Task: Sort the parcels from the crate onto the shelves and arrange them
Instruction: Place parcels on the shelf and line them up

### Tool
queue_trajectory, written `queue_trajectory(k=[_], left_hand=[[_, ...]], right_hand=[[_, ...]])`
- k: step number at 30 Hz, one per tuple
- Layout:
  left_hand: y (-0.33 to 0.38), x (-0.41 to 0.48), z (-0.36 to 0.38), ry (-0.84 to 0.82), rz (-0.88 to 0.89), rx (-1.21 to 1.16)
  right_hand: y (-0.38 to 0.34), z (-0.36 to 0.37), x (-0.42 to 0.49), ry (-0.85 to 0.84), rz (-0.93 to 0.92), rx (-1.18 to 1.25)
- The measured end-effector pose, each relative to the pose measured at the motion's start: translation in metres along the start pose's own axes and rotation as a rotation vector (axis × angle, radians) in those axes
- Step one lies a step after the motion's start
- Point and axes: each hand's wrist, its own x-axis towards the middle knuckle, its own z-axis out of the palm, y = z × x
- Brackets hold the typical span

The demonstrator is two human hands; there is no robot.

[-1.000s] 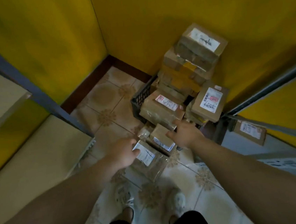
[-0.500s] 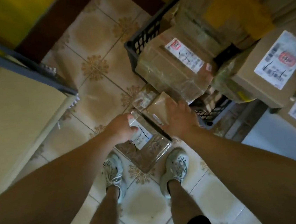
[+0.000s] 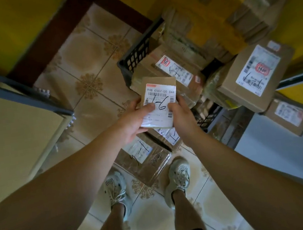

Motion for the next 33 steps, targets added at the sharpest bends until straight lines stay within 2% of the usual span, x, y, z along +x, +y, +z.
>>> queue_trajectory(k=[2, 5, 8, 10, 12, 15, 17, 18, 20, 27, 33], left_hand=[[0.011, -0.001, 0.003, 0.031, 0.056, 0.015], [0.026, -0.006, 0.012, 0.031, 0.1, 0.001], [0.042, -0.012, 0.028, -0.011, 0.153, 0.002], [0.055, -0.013, 0.041, -0.044, 0.174, 0.028], [0.066, -0.012, 0.053, -0.071, 0.196, 0.062], [0.076, -0.007, 0.07, -0.067, 0.219, 0.113], [0.078, -0.001, 0.078, -0.063, 0.236, 0.157], [0.079, 0.001, 0.081, -0.064, 0.24, 0.181], [0.079, 0.005, 0.087, -0.063, 0.237, 0.228], [0.09, -0.005, 0.103, -0.016, 0.235, 0.278], [0.104, -0.058, 0.094, -0.01, 0.232, 0.268]], right_hand=[[-0.015, -0.01, -0.008, 0.068, -0.073, -0.124], [-0.037, -0.044, -0.019, 0.356, -0.272, -0.316], [-0.051, -0.085, -0.018, 0.6, -0.444, -0.405], [-0.049, -0.114, -0.007, 0.746, -0.429, -0.478], [-0.043, -0.143, 0.009, 0.828, -0.336, -0.514], [-0.031, -0.177, 0.028, 0.756, 0.033, -0.504], [-0.024, -0.186, 0.035, 0.671, 0.225, -0.344], [-0.021, -0.188, 0.038, 0.644, 0.252, -0.234], [-0.013, -0.191, 0.042, 0.62, 0.221, -0.071], [-0.007, -0.192, 0.033, 0.653, 0.078, 0.136], [-0.024, -0.171, -0.056, 0.724, -0.115, 0.189]])
